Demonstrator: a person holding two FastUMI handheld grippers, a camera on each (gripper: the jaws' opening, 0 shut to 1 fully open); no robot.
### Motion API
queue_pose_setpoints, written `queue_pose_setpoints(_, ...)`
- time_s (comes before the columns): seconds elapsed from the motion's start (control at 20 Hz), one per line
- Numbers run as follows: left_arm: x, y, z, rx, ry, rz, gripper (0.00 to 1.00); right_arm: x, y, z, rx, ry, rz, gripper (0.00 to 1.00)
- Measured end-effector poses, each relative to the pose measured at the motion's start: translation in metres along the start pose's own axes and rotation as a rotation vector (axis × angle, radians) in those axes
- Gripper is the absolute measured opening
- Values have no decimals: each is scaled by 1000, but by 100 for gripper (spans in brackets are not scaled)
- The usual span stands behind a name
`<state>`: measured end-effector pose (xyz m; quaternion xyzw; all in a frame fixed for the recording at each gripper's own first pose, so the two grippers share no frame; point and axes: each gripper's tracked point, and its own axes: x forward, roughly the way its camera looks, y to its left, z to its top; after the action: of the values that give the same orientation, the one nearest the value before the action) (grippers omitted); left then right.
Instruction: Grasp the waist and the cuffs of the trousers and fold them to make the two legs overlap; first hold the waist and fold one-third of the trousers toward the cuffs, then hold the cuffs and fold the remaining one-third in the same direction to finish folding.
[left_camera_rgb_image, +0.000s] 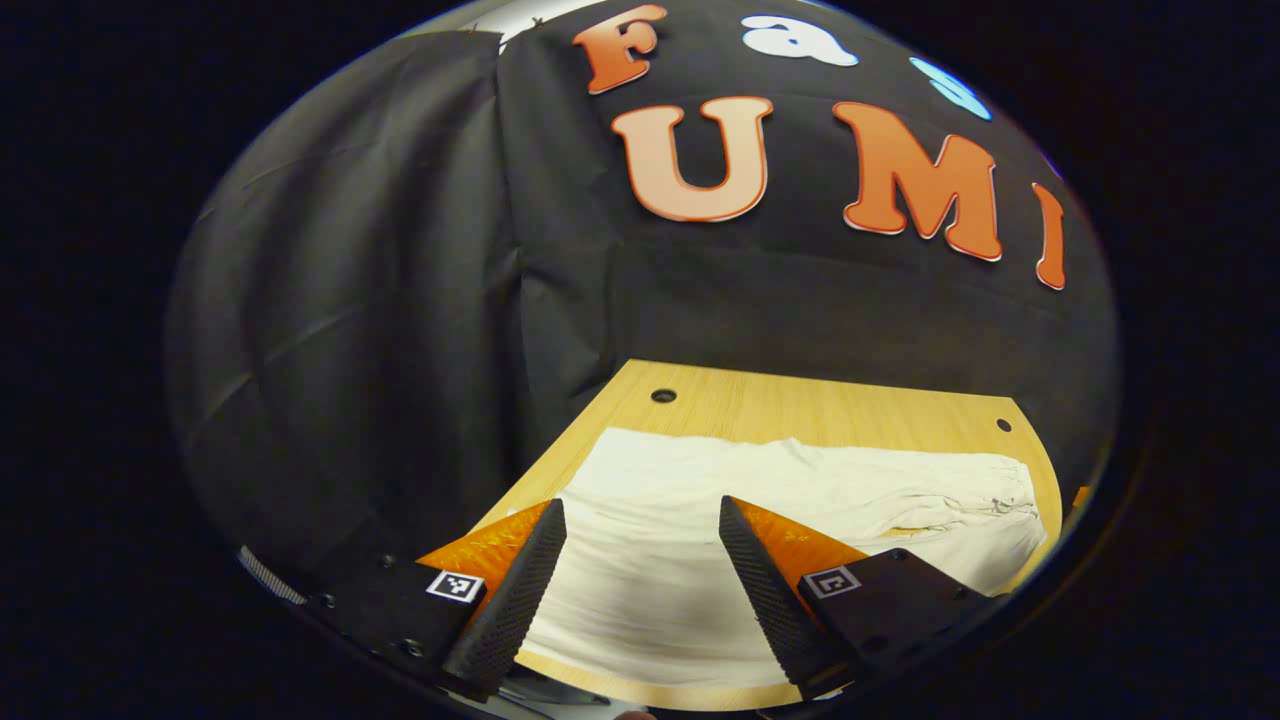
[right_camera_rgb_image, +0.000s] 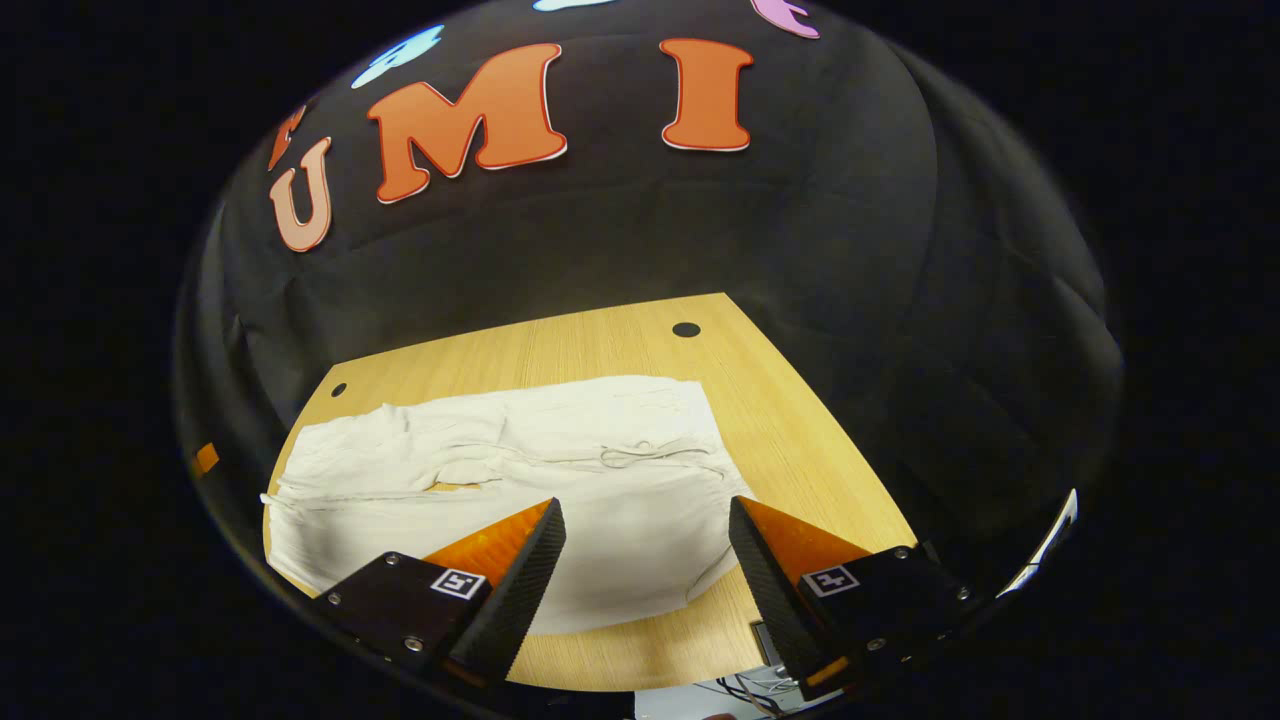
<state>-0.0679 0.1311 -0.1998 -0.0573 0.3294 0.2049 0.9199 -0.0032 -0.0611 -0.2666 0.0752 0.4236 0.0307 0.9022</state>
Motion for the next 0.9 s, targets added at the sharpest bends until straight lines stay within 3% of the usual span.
queue_pose_setpoints(0.55,37,74,-100,-261,345,64,99,40,-25,-42,101,206,-85,99)
queue_pose_setpoints(0.9,51,109,-160,-499,530,87,98,65,-32,-55,144,273,-119,98)
